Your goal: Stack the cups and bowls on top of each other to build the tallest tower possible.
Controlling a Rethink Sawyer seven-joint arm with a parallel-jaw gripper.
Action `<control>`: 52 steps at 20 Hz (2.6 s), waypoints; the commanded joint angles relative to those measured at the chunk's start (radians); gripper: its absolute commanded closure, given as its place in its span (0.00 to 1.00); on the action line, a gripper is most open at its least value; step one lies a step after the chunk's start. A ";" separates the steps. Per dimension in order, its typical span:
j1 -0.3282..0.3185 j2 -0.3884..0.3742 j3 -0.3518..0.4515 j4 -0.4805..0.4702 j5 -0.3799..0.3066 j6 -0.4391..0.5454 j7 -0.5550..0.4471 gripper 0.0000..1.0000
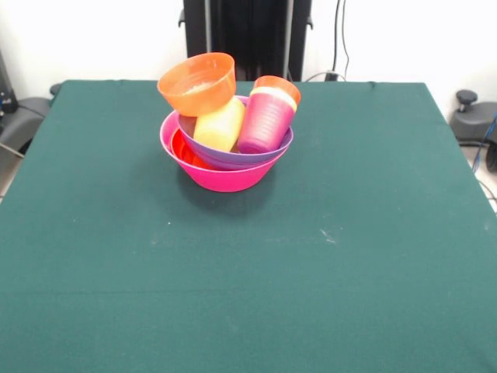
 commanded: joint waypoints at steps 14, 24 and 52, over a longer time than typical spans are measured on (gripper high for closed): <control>-0.188 0.057 0.333 -0.226 0.063 0.311 -0.371 0.00; -0.254 0.012 0.393 -0.286 0.029 0.426 -0.396 0.00; -0.422 0.052 0.554 -0.503 0.012 0.641 -0.511 0.00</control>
